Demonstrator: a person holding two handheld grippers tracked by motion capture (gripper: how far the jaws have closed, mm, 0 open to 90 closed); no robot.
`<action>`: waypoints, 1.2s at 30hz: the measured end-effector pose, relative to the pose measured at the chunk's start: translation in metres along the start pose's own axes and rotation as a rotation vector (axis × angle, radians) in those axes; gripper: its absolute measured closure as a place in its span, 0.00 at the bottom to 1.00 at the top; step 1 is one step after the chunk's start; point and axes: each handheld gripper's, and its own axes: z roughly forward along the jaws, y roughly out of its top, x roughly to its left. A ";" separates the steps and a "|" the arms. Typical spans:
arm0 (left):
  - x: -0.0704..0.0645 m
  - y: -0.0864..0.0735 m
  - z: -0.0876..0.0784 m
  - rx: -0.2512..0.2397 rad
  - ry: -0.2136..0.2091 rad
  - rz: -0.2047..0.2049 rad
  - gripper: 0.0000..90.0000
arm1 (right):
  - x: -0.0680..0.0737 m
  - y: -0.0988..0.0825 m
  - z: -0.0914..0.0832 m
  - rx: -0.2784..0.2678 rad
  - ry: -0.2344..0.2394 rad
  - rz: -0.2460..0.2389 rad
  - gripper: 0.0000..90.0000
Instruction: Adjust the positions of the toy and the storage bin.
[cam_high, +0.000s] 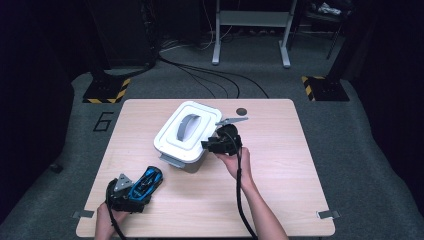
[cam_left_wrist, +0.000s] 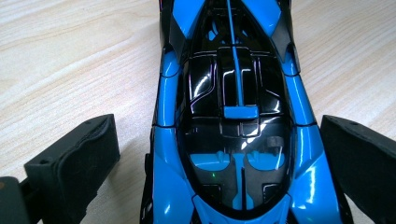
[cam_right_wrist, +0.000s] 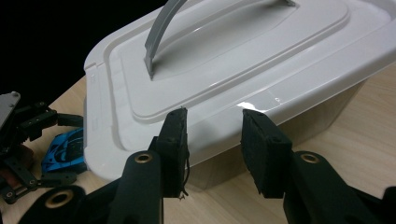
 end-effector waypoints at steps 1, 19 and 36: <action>0.000 0.000 0.000 0.001 0.000 0.000 0.00 | 0.001 0.000 0.001 0.002 0.000 0.000 0.68; 0.000 0.000 0.001 -0.007 0.006 -0.009 0.00 | -0.007 -0.031 -0.019 -0.076 -0.078 -0.058 0.25; 0.000 0.001 0.000 0.000 -0.008 0.008 0.00 | -0.084 -0.127 -0.032 0.034 -0.329 -0.024 0.00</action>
